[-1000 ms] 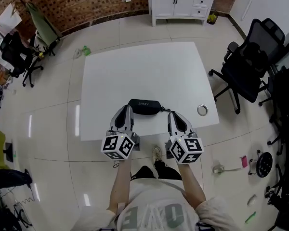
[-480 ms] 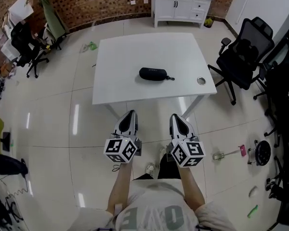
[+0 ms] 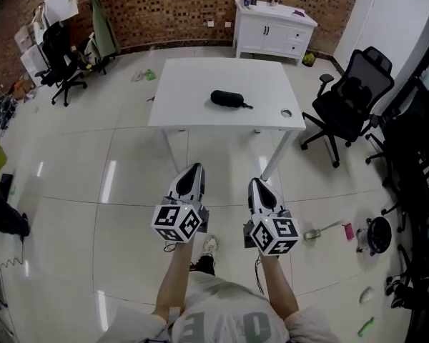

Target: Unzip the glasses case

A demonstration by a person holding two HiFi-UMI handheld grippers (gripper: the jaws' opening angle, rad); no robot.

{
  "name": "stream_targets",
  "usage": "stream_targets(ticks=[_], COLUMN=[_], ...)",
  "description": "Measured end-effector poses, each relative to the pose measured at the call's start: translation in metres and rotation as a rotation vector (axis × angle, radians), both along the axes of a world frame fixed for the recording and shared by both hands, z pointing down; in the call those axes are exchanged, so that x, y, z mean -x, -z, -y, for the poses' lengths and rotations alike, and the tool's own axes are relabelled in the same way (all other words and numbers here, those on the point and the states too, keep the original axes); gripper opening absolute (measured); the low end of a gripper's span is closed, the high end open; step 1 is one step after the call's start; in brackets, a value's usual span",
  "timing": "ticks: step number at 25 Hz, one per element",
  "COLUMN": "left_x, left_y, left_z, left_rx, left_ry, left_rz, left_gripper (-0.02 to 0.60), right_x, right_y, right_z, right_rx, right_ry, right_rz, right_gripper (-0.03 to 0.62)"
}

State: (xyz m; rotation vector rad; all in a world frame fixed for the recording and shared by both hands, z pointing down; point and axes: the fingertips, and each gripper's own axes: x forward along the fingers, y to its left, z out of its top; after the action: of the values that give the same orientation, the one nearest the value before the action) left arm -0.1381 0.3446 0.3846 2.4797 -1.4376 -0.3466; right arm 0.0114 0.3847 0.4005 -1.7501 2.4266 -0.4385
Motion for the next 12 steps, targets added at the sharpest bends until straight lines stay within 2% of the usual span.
stream_targets(ticks=[6, 10, 12], left_x=[-0.009, 0.0, -0.003], left_y=[0.02, 0.034, 0.032], left_z=[-0.136, -0.21, -0.23], left_rx=[-0.029, -0.027, -0.025], left_ry=[0.03, 0.065, 0.05], left_rz=[0.042, 0.039, 0.07], left_gripper=[0.0, 0.0, 0.0], right_x=[-0.032, -0.026, -0.022], right_y=[0.011, 0.027, 0.032], right_z=[-0.13, -0.197, -0.217], right_rx=[-0.006, -0.012, -0.029], right_ry=[-0.032, 0.025, 0.031], right_rz=[0.047, 0.054, 0.03], right_gripper=[0.0, 0.0, 0.0])
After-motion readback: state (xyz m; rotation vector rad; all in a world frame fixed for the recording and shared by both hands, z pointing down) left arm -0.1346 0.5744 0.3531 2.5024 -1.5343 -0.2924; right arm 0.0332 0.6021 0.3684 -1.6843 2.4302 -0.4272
